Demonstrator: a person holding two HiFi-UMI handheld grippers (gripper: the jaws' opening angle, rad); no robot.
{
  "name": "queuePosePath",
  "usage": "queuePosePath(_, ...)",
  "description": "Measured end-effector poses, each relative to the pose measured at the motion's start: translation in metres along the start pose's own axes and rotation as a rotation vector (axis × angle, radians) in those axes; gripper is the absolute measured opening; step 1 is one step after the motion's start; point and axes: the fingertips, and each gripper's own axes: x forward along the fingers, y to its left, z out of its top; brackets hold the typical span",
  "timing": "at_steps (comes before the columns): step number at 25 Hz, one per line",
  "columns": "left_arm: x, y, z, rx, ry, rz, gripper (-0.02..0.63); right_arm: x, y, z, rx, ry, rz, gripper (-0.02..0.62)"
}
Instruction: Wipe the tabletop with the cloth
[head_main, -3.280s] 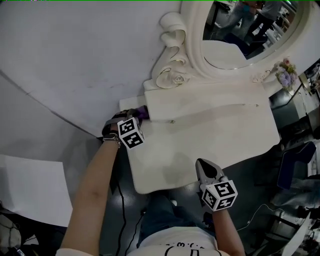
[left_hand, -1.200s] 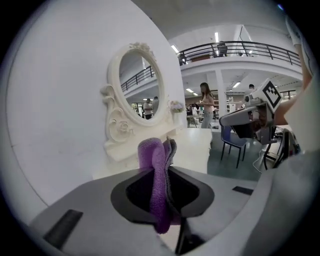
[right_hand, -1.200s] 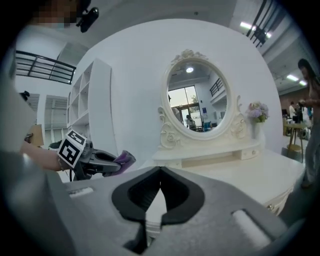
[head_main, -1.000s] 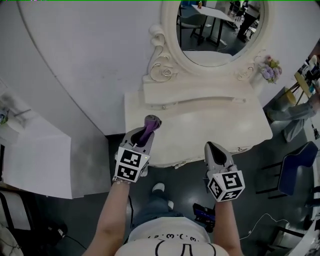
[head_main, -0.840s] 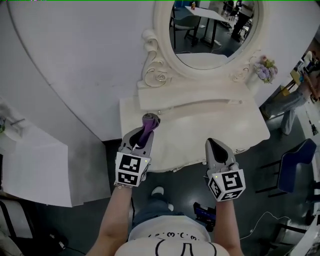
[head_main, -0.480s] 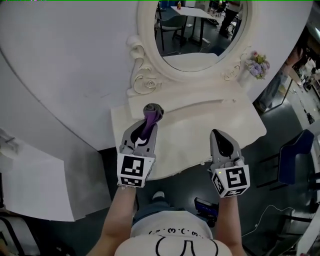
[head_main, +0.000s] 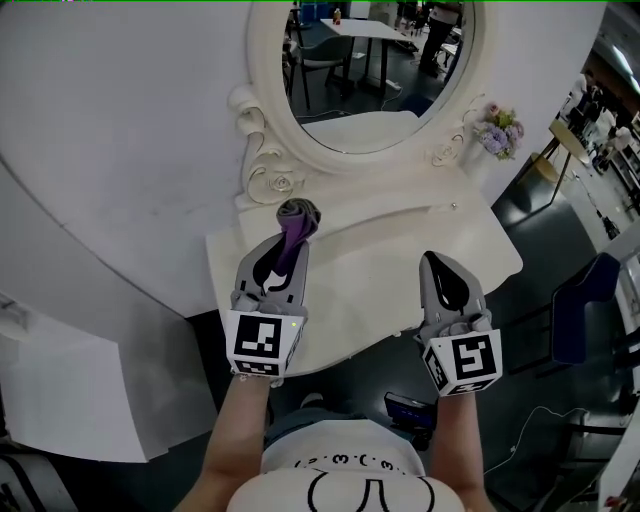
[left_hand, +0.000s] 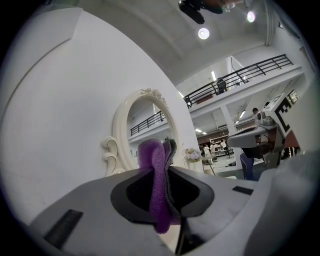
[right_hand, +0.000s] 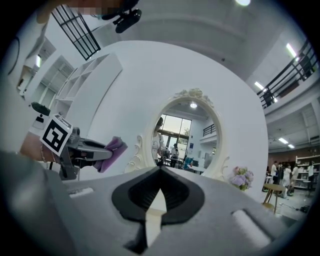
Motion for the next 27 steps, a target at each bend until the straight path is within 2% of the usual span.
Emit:
queuePosePath(10,0.003,-0.004,0.026,0.070,-0.059,0.069,0.074,0.006,-0.019,0.014,-0.004,-0.041,0.020,-0.002)
queuePosePath(15,-0.001,-0.010,0.035,0.086,-0.077,0.074,0.074,0.000,-0.023,0.016,0.029,-0.055,0.013,-0.002)
queuePosePath(27,-0.014,-0.020,0.040,0.088,-0.081,0.073,0.074,-0.020,-0.021,0.020,-0.017,-0.065,-0.035,-0.002)
